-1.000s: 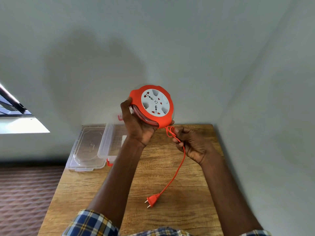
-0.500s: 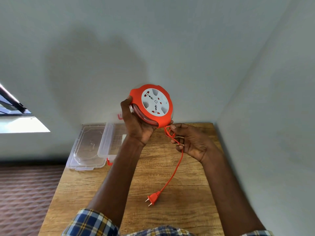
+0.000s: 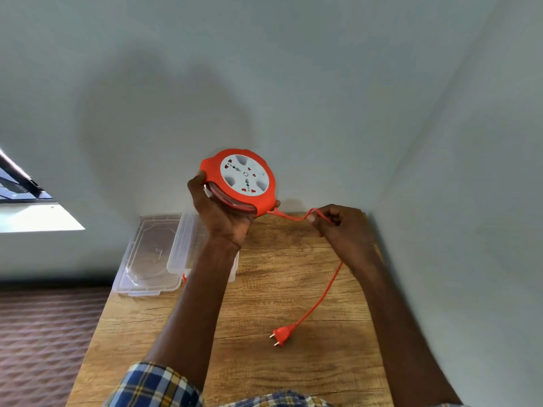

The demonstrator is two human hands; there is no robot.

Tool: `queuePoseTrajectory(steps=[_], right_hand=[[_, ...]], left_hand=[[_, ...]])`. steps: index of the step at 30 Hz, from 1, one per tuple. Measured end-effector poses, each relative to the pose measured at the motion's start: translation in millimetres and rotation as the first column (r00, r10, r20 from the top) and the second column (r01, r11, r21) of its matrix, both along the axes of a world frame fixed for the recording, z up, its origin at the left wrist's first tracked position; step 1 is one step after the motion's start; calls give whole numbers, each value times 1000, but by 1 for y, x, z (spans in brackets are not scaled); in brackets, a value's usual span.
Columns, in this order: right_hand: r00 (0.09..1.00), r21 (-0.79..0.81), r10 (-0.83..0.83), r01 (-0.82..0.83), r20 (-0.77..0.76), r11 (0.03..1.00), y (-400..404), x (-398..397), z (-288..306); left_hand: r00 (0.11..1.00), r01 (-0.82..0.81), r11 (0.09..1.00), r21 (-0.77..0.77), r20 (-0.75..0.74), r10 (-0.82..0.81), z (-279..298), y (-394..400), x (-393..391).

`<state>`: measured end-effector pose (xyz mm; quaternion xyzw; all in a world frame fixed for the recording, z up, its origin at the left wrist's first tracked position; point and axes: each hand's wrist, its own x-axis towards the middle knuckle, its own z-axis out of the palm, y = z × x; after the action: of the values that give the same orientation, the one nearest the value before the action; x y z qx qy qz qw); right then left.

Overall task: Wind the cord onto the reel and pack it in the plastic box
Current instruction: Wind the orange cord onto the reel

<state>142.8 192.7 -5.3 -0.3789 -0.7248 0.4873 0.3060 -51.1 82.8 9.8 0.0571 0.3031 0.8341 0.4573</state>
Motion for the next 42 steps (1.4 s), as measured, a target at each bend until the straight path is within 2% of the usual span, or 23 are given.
queuePoseTrajectory(steps=[1,3,5,6,7,8,9,10,12,13,15,17,19,21,23,25,28,30,31,34,36,39,42], right_hand=[[1000,7,-19,19,-7,1000,3,3,-1],[983,-240,18,-63,-185,969,8,9,-1],[902,-566,-41,-234,-429,791,12,13,4],[869,-659,-117,-271,-481,701,14,14,4],[865,-702,-183,-238,-468,671,15,14,2],[898,-673,-214,-114,-384,731,16,14,-1],[950,-531,-213,61,-230,845,15,13,-7],[977,-264,-213,203,-13,943,13,13,-13],[901,267,-273,186,337,945,9,14,-24],[854,388,-289,113,433,915,8,12,-26],[810,438,-233,-34,539,898,10,7,-28],[835,338,-31,-187,549,922,15,4,-29],[894,131,240,-308,377,942,18,4,-26],[912,-145,404,-410,-75,900,20,11,-19],[795,-336,315,-528,-519,780,24,16,-8],[780,-418,175,-493,-601,763,30,15,-4],[930,-417,-85,-78,-358,906,34,4,-11],[954,-218,-240,200,-177,955,34,-1,-16],[959,-79,-262,254,-110,964,33,-2,-18],[959,325,-226,162,170,932,24,-8,-28],[876,472,-319,123,361,873,12,-12,-39],[782,353,-282,85,556,932,-6,-14,-61],[590,145,-78,-66,804,987,-15,-7,-83]], left_hand=[[1000,-24,1000,-2,11,24,-1,-2,-4],[998,-56,998,-5,9,56,-4,-6,-11],[998,-69,998,-4,-9,69,-5,-10,-18],[997,-77,997,2,-11,77,-6,-11,-19],[996,-83,996,7,-7,83,-6,-13,-20],[996,-85,996,9,-4,85,-6,-14,-21],[997,-80,997,8,-4,80,-6,-15,-21],[998,-70,998,7,-6,70,-6,-15,-22],[1000,-25,1000,18,-6,25,-6,-16,-24],[1000,9,999,33,-5,-9,-7,-16,-24],[997,78,994,76,-2,-78,-7,-16,-24],[992,113,984,140,41,-120,-5,-14,-22],[986,101,973,208,108,-125,-2,-13,-22],[986,74,968,239,129,-107,-1,-13,-23],[990,62,973,223,113,-89,-3,-13,-25],[990,65,974,219,111,-91,-5,-13,-24],[986,51,976,211,148,-83,-6,-13,-22],[986,37,977,211,153,-70,-7,-13,-22],[987,30,978,207,149,-62,-7,-13,-22],[989,12,980,201,145,-42,-7,-11,-23],[990,-4,980,198,142,-25,-6,-10,-22],[995,0,987,160,99,-16,-7,-10,-24],[998,24,991,135,61,-33,-5,-11,-22]])
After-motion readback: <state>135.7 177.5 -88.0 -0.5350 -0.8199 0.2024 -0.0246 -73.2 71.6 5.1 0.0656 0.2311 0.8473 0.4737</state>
